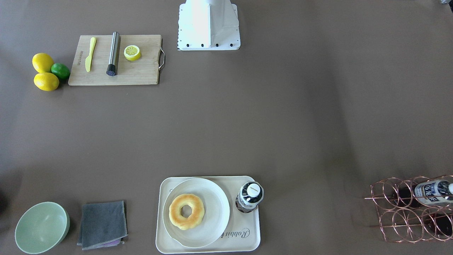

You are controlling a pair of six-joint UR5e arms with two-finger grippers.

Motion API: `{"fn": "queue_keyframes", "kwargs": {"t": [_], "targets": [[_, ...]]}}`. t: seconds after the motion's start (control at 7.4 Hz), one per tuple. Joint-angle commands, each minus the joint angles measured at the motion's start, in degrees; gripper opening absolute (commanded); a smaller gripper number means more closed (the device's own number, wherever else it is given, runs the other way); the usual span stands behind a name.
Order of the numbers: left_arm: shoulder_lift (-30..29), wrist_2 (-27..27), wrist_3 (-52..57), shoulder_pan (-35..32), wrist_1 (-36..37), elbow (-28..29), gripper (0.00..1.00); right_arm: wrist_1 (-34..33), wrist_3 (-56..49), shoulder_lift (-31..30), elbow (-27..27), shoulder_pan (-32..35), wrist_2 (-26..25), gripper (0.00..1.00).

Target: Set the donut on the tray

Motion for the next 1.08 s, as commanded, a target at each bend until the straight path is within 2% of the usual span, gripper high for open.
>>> {"fn": "queue_keyframes", "kwargs": {"t": [0.0, 0.14, 0.41, 0.95], "targets": [[2.55, -0.13, -1.13, -0.67, -0.46, 2.18, 0.98, -0.05, -0.45, -0.81, -1.65, 0.98, 0.05, 1.0], [2.19, 0.92, -2.01, -0.59, -0.37, 2.01, 0.98, -0.05, -0.44, -0.81, -1.65, 0.98, 0.05, 1.0], [-0.88, 8.37, -13.21, 2.38, -0.02, 1.66, 0.98, -0.05, -0.36, -0.81, -1.73, 0.98, 0.05, 1.0], [-0.27, 7.87, -13.62, 2.84, -0.46, 1.66, 0.98, -0.05, -0.36, -0.81, -1.56, 0.98, 0.13, 1.0]]}}
